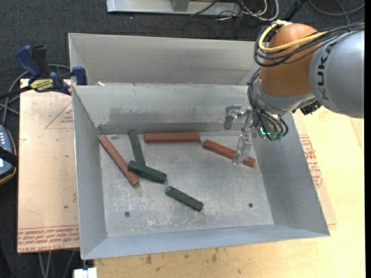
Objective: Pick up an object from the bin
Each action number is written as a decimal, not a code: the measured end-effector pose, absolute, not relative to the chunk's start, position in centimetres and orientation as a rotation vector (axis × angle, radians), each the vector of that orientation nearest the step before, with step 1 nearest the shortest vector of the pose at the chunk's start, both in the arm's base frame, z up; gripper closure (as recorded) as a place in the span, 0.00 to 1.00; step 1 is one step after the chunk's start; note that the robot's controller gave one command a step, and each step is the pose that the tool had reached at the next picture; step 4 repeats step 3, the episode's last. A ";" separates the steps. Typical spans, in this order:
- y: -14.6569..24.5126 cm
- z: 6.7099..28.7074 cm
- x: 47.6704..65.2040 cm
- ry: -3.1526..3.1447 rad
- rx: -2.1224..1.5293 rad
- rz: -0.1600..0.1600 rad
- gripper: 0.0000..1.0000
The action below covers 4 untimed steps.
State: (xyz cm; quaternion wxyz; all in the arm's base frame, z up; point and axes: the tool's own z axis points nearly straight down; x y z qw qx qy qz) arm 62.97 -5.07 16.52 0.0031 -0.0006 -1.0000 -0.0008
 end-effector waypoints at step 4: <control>-10.2 21.4 55.4 -3.150 0.062 0.003 1.00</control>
Offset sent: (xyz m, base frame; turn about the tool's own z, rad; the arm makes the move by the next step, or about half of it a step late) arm -0.0173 -0.0257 -0.0947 0.1563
